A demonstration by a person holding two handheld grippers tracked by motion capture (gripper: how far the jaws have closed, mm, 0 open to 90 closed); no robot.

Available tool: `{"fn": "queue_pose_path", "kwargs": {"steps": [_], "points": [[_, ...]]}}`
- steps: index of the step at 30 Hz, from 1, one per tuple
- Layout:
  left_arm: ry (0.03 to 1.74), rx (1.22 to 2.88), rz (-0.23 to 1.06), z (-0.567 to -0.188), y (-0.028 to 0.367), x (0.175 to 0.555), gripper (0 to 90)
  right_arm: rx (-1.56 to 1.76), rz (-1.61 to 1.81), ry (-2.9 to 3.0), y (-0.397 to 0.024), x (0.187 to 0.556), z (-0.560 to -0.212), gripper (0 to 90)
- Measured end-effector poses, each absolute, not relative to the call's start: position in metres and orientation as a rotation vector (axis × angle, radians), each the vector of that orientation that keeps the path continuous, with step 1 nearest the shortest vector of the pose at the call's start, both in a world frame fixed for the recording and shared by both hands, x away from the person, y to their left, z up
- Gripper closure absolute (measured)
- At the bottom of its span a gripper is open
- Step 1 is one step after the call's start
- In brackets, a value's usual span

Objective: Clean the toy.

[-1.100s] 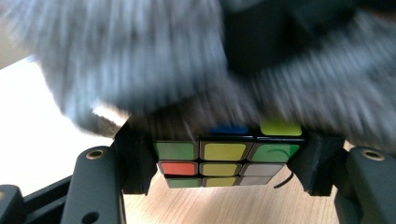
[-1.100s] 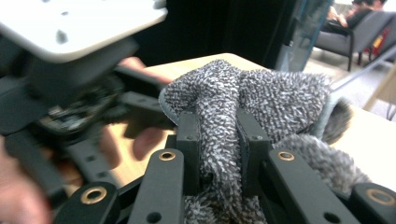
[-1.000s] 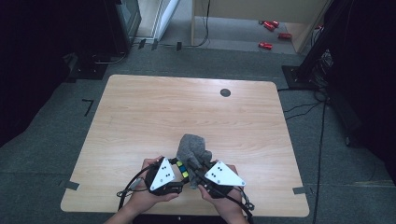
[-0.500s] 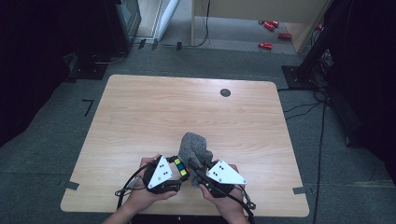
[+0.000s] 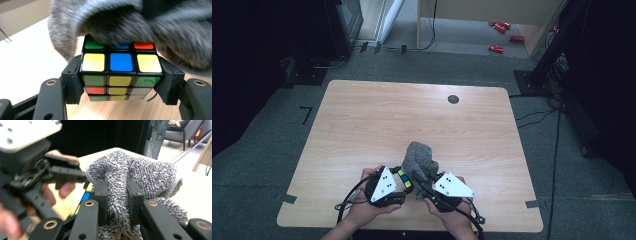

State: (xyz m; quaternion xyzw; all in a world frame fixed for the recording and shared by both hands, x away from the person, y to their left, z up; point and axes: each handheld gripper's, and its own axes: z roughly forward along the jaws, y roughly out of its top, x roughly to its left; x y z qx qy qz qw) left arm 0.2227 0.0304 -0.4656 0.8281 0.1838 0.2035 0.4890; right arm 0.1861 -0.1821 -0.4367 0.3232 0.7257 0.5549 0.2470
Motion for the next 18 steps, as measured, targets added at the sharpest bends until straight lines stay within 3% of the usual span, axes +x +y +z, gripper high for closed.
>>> {"fn": "queue_pose_path", "kwargs": {"steps": [6, 13, 18], "points": [[0.392, 2.006, 0.505, -0.466, 0.023, 0.214, 34.5, 0.727, 1.503, 2.063, -0.157, 0.173, -0.438, 75.8], [0.430, 1.939, 0.459, -0.462, 0.038, 0.224, 34.5, 0.971, 1.575, 1.935, -0.201, 0.193, -0.430, 76.2], [0.366, 1.852, 0.431, -0.457, 0.046, 0.221, 34.5, 1.017, 1.777, 1.941, -0.215, 0.200, -0.432, 76.0]]}}
